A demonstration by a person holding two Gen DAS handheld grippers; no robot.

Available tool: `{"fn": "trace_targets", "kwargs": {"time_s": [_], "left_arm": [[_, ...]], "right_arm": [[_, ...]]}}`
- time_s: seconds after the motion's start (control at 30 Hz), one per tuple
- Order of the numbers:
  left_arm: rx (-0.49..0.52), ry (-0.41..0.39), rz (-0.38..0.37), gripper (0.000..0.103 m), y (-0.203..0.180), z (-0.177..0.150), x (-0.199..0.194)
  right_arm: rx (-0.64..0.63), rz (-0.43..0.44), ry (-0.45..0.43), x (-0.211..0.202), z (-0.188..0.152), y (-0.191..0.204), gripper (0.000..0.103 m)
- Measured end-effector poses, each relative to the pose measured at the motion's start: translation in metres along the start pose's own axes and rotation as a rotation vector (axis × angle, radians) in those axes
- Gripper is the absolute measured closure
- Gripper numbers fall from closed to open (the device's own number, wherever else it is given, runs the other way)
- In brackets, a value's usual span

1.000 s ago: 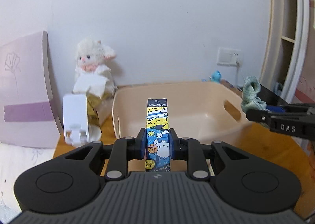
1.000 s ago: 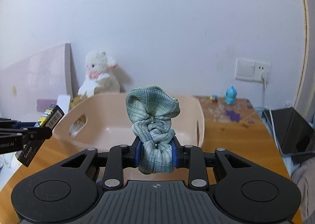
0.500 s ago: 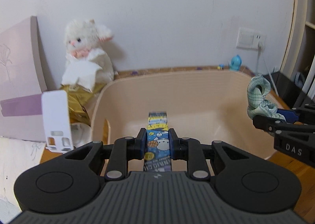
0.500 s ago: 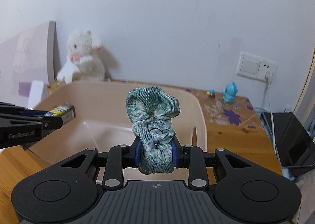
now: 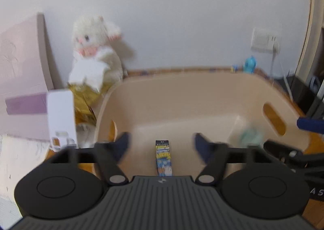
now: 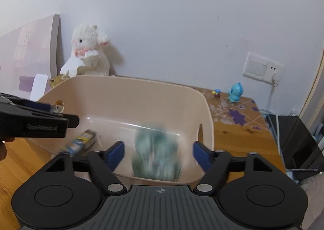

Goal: Organize objects
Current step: 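Carry both items over the basket and open both tools to drop them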

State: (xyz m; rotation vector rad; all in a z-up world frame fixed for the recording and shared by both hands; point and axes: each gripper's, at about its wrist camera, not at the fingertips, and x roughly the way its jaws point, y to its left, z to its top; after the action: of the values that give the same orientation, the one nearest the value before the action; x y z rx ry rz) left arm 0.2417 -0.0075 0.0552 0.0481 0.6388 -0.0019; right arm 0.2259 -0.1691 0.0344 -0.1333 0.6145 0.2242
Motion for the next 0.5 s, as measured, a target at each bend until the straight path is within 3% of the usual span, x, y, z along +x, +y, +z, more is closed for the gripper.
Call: {"fn": "trace_targets", "kwargs": {"time_s": [0.07,0.13,0.5], "left_arm": [[0.018,-0.026,0.019,0.016,0.0,0.0,-0.015],[0.025,-0.03,0.028,0.015,0.002,-0.001,-0.026],[0.043,-0.013,0.022,0.011,0.022,-0.04,-0.076]], "right_arm": [[0.01,-0.004,-0.023,-0.012,-0.001,-0.001,0.003],[0.019,-0.006,-0.035,-0.022,-0.002,-0.003,0.0],[0.016,0.034,-0.016,-0.071,-0.029,0.004,0.0]]}}
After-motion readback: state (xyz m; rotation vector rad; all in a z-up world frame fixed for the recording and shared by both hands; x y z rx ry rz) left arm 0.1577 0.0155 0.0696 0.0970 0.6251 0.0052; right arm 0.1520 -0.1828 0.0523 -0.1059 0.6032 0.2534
